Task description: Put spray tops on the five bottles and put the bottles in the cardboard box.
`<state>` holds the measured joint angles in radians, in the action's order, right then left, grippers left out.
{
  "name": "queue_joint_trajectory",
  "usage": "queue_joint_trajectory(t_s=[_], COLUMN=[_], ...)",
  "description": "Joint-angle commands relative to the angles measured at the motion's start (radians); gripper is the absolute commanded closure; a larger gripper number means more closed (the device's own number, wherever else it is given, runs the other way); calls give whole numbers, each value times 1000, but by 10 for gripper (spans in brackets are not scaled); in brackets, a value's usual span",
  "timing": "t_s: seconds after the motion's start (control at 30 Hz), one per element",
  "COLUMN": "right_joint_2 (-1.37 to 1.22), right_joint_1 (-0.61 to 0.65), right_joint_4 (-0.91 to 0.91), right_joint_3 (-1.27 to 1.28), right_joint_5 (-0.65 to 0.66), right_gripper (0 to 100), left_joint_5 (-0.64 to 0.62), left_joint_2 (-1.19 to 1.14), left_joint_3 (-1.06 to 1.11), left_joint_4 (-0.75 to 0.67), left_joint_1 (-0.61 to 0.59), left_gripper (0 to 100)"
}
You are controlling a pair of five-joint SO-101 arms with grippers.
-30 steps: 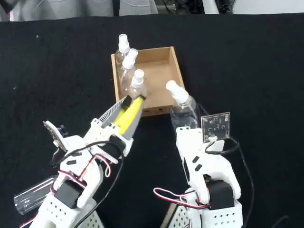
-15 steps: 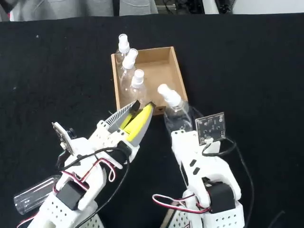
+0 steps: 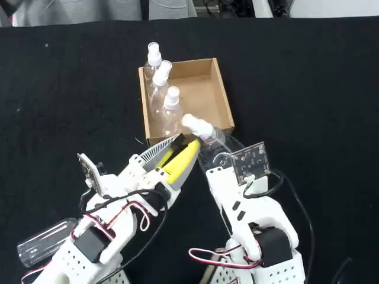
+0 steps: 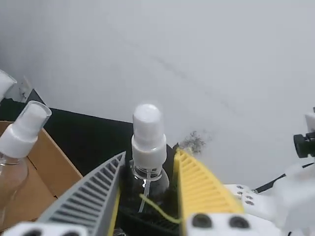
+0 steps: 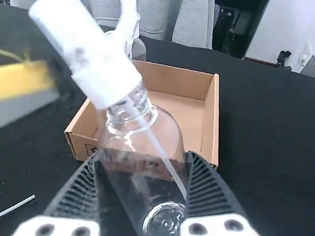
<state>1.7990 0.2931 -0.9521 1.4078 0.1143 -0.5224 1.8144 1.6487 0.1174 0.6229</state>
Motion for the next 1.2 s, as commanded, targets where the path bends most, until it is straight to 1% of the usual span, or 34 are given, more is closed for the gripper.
queue_joint_trajectory(t_s=[0.0,0.07,0.2,0.33,0.47,0.63,0.7,0.9,1.13,1.17], right_joint_2=[99,99,97,97,96,96,96,97,99,101], right_joint_1=[20,8,-61,-107,-104,-101,-75,57,81,100], right_joint_4=[0,2,43,54,43,-40,-43,-94,-121,-129], right_joint_3=[-68,-68,-67,-76,-102,-209,-211,-186,-183,-183], right_joint_5=[5,5,2,-72,-81,-89,-89,-81,-80,-80], right_gripper=[987,987,987,987,987,987,987,987,988,988], left_joint_5=[11,11,11,11,11,18,18,18,18,18], left_joint_2=[8,9,9,9,9,8,8,8,8,8], left_joint_3=[-31,-31,-42,-38,-41,-33,-33,-31,-31,-31], left_joint_4=[6,6,6,6,3,-2,-2,-2,3,5], left_joint_1=[7,7,7,-22,-77,-93,-93,-93,-84,-79], left_gripper=[863,863,863,863,863,863,863,863,863,863])
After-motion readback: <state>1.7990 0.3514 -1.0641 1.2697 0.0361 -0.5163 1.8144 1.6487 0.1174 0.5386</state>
